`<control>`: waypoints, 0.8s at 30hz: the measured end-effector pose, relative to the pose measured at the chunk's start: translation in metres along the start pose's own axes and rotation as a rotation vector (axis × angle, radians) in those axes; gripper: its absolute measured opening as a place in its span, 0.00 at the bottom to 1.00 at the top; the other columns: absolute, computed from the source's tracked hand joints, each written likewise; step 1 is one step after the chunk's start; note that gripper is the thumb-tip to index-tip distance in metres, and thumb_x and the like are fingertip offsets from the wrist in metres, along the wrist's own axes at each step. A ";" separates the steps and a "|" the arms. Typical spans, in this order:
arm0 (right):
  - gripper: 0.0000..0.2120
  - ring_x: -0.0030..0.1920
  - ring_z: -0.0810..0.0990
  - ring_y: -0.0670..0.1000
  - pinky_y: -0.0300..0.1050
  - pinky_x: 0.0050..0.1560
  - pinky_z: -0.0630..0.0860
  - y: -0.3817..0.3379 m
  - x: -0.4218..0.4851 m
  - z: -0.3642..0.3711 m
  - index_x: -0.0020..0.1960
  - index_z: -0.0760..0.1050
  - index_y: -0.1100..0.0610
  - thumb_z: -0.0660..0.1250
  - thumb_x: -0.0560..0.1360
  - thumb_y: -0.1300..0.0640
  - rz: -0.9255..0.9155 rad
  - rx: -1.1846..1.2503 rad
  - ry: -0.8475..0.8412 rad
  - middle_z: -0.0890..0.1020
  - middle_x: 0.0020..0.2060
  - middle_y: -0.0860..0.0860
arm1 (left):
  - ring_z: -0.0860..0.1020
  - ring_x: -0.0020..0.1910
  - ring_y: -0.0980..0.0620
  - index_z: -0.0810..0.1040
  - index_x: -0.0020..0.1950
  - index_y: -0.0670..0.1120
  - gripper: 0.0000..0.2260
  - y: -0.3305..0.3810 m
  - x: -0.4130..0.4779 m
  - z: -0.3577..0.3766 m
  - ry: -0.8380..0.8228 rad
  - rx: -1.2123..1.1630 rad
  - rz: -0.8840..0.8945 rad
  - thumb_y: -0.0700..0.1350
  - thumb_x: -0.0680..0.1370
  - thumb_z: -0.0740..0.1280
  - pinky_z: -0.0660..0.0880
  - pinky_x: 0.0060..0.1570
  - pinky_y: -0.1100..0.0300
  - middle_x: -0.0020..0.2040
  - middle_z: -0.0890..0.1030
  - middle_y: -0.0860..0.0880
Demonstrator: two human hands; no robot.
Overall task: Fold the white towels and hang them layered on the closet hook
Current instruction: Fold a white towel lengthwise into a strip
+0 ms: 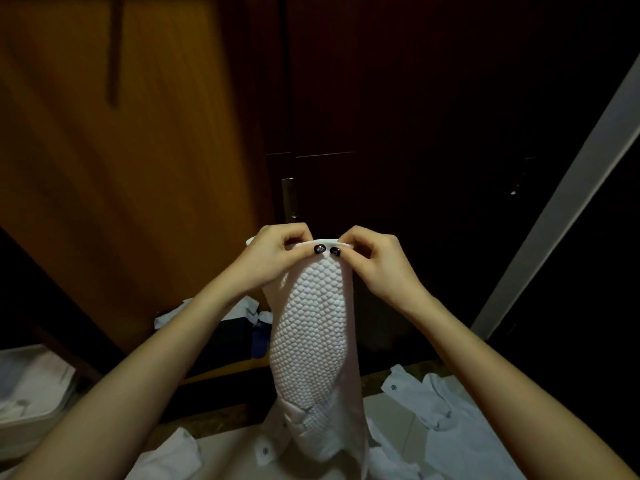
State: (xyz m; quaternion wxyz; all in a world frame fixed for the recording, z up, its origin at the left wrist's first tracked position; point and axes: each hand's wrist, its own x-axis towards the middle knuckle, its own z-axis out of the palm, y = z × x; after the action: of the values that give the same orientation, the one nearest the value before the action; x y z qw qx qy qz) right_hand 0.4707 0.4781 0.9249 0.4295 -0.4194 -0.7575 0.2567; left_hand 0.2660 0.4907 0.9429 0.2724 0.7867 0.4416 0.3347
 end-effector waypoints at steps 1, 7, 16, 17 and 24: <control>0.03 0.43 0.80 0.43 0.36 0.43 0.76 -0.002 0.003 -0.001 0.47 0.79 0.51 0.68 0.78 0.58 -0.017 -0.012 -0.018 0.81 0.40 0.45 | 0.77 0.40 0.62 0.79 0.42 0.50 0.04 -0.002 0.001 -0.006 -0.059 -0.007 0.000 0.45 0.77 0.69 0.72 0.41 0.68 0.40 0.80 0.53; 0.05 0.47 0.80 0.40 0.34 0.46 0.76 -0.005 0.014 -0.007 0.53 0.80 0.51 0.68 0.78 0.57 -0.038 -0.061 -0.021 0.81 0.44 0.42 | 0.75 0.48 0.62 0.79 0.52 0.53 0.07 -0.019 0.004 -0.040 -0.238 0.236 -0.065 0.45 0.75 0.72 0.71 0.46 0.67 0.47 0.79 0.59; 0.04 0.44 0.75 0.38 0.29 0.45 0.70 -0.015 0.019 -0.013 0.50 0.79 0.57 0.65 0.79 0.60 -0.194 -0.340 -0.090 0.78 0.44 0.45 | 0.78 0.28 0.57 0.79 0.45 0.54 0.03 -0.030 0.002 -0.034 -0.254 0.229 -0.223 0.49 0.79 0.68 0.72 0.26 0.62 0.36 0.82 0.59; 0.04 0.44 0.75 0.40 0.30 0.45 0.71 -0.016 0.018 -0.014 0.50 0.79 0.58 0.65 0.79 0.61 -0.210 -0.347 -0.089 0.78 0.44 0.45 | 0.78 0.26 0.56 0.79 0.46 0.52 0.03 -0.030 0.000 -0.033 -0.282 0.183 -0.251 0.47 0.79 0.67 0.70 0.25 0.66 0.35 0.82 0.61; 0.04 0.44 0.76 0.41 0.29 0.47 0.69 -0.016 0.015 -0.027 0.50 0.80 0.60 0.66 0.78 0.64 -0.242 -0.369 -0.085 0.78 0.43 0.47 | 0.79 0.25 0.51 0.76 0.49 0.43 0.05 -0.021 0.004 -0.032 -0.247 -0.119 -0.269 0.36 0.76 0.70 0.72 0.22 0.65 0.43 0.83 0.47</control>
State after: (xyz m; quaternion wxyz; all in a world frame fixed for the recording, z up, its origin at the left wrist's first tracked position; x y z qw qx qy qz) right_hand 0.4833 0.4837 0.9570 0.3409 -0.3860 -0.8537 0.0776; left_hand 0.2325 0.5077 0.9487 0.4126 0.7382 0.4854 0.2218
